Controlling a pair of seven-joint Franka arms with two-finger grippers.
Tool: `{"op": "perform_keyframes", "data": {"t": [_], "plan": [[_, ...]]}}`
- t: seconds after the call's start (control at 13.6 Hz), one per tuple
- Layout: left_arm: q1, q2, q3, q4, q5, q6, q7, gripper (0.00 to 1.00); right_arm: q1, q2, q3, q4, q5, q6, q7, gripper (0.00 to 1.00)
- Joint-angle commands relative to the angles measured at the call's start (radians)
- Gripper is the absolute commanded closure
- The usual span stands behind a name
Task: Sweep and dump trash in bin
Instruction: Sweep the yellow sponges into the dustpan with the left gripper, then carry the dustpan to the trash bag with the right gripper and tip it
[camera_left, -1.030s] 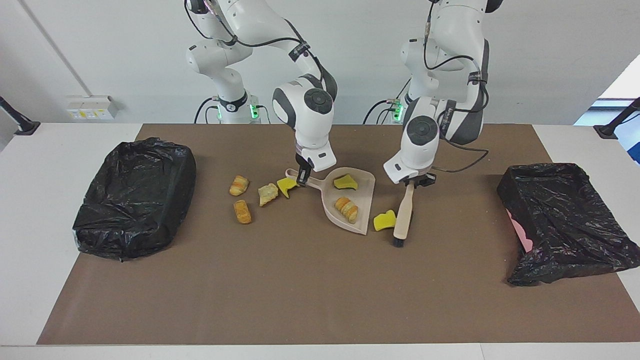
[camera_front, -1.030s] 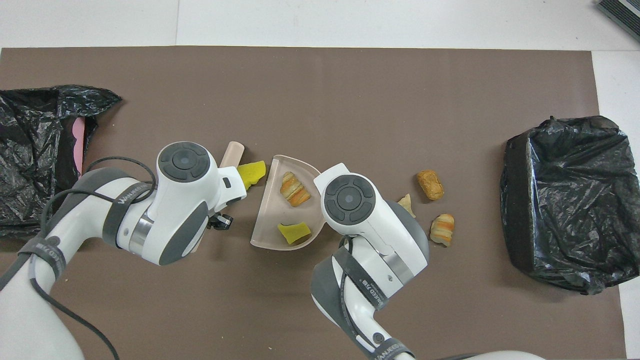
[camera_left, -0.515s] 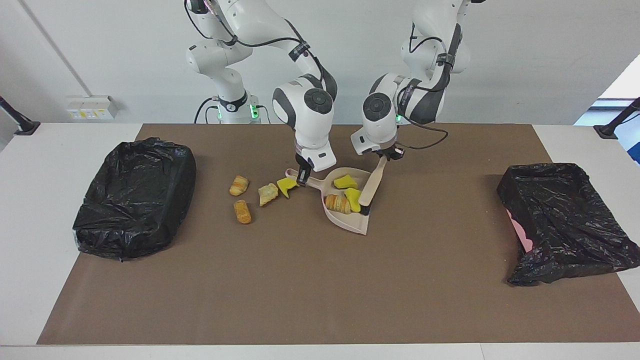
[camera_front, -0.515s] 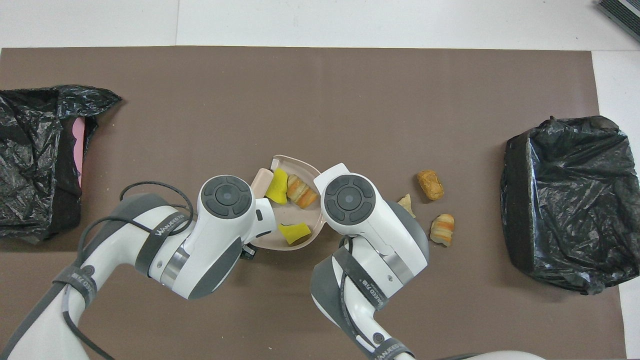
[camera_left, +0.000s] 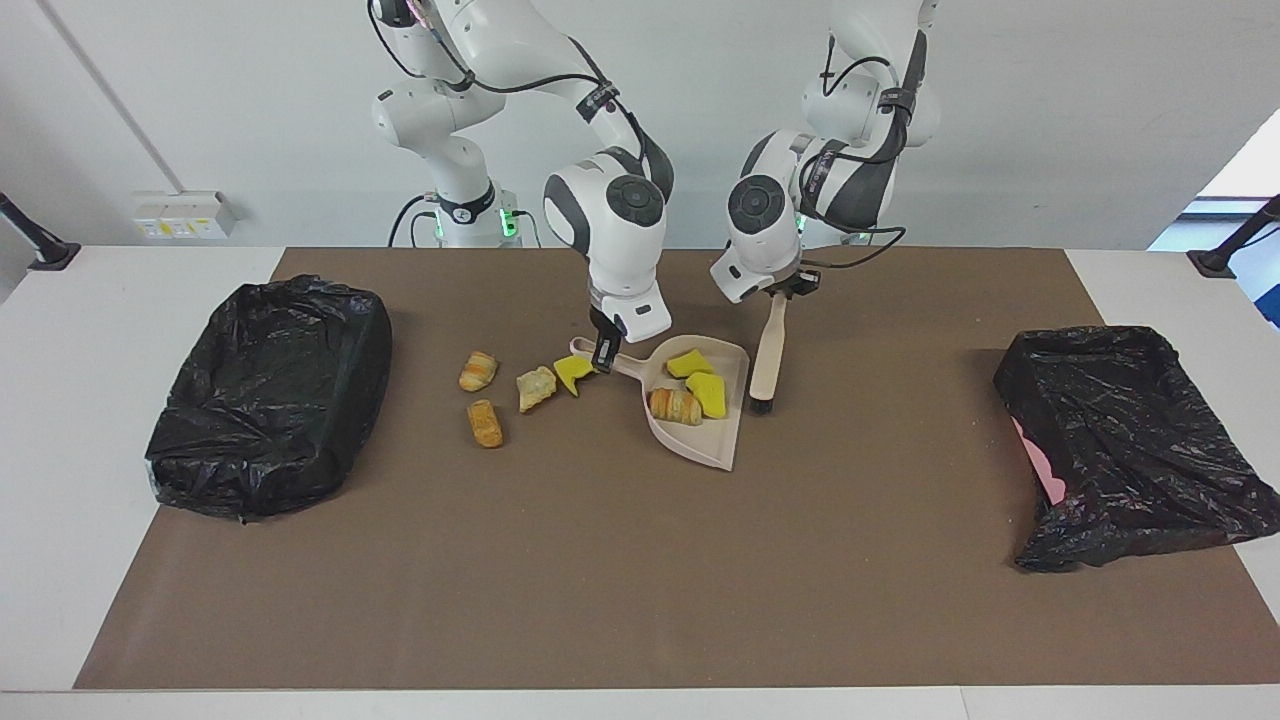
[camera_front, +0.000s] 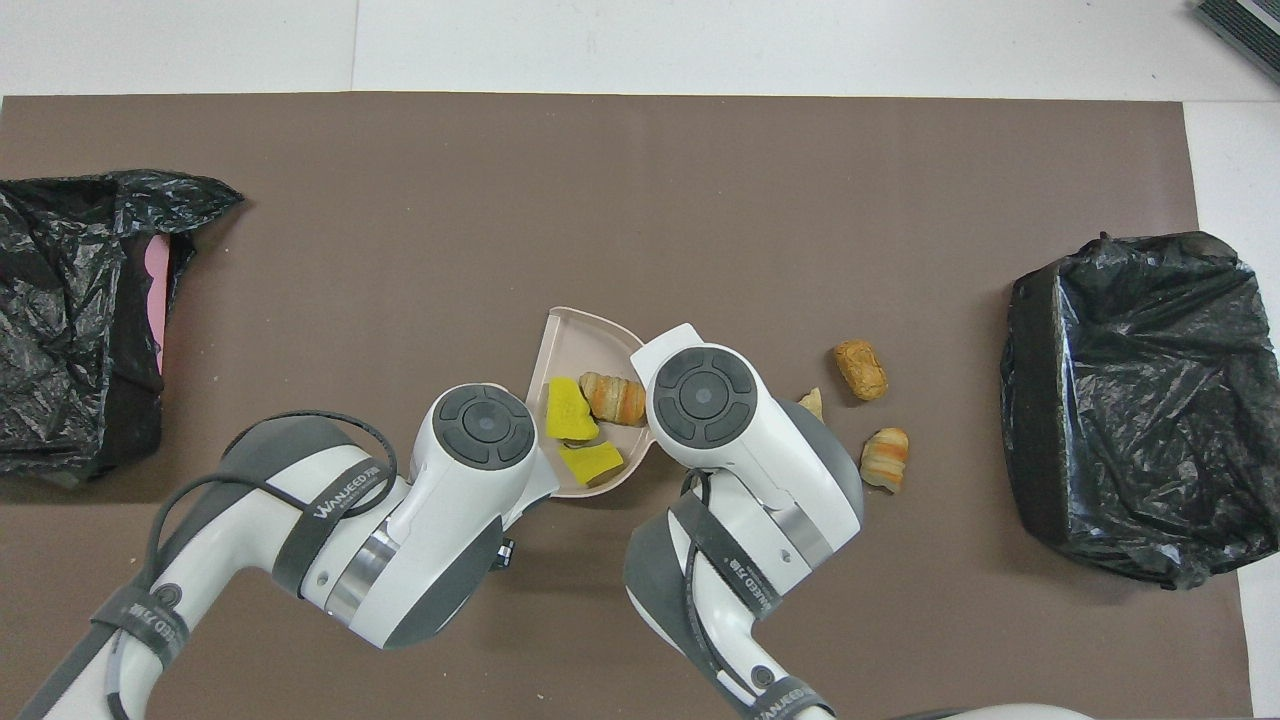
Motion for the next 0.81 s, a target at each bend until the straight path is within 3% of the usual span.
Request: {"op": "perform_keyframes", "data": {"t": [0.0,0.22,0.51,0.74], "plan": [[-0.031,-0.028,0.008,-0.022,-0.028,0.007,-0.156,1.0,-0.044,-0.08,0.003,-0.011,0.013,-0.06,0.003,1.0],[-0.049,-0.036,0.008,-0.045,-0.103,0.089,-0.285,1.0,-0.121,-0.174,0.003,-0.011,0.013,-0.138,-0.029,1.0],[-0.188,-0.125,0.008,-0.195,-0.158,0.311,-0.417,1.0,-0.271,-0.275,-0.004,-0.002,0.013,-0.219,-0.158,1.0],[-0.259,-0.148,0.007,-0.219,-0.265,0.316,-0.424,1.0,-0.435,-0.347,-0.009,0.01,0.013,-0.301,-0.315,1.0]]}}
